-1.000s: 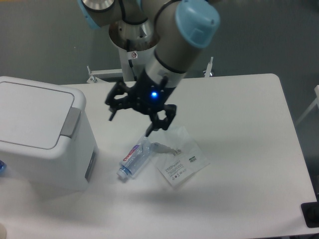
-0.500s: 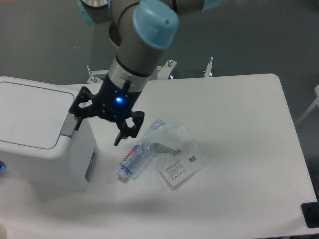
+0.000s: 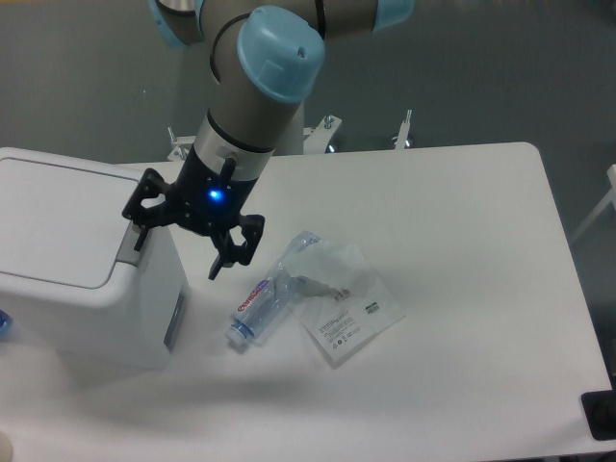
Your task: Open the trash can
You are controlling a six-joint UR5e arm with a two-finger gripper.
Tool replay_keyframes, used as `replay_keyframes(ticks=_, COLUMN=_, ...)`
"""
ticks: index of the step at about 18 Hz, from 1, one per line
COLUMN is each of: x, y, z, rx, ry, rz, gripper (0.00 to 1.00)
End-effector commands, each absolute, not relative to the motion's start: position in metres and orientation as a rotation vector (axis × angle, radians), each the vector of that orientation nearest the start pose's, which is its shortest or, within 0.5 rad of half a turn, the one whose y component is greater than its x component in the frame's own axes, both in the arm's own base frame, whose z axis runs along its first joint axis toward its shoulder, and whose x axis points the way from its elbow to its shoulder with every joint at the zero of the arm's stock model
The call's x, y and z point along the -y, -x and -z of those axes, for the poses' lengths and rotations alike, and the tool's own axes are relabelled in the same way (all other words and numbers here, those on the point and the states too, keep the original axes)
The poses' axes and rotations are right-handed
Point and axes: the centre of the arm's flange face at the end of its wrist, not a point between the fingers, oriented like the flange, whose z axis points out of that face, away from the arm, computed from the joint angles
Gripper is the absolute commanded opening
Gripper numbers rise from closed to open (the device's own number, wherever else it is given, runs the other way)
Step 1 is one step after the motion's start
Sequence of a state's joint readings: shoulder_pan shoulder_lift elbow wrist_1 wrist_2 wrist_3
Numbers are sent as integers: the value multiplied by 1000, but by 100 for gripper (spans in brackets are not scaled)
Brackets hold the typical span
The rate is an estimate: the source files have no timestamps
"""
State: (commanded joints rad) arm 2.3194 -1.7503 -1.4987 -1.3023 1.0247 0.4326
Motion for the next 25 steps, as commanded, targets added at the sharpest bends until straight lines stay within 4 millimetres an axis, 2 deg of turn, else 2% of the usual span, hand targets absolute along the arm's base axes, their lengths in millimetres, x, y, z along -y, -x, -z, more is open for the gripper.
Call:
replay_keyframes(ticks=11, x=-547, y=257, z=-463, rx=335, ry=2657, rz=490, gripper=100)
replay_keyframes(ticks=16, x=-546, y=269, z=-484, rx=357, ry=2625, rz=469, gripper=100)
replay_keyframes(ticks=20, x=-530, y=300, z=-497, rx=404, ry=2596, rz=414, gripper=100)
replay_keyframes(ticks=25, x=-506, y=352, z=-510, rx=444, ry=2508, rz=270, gripper=100)
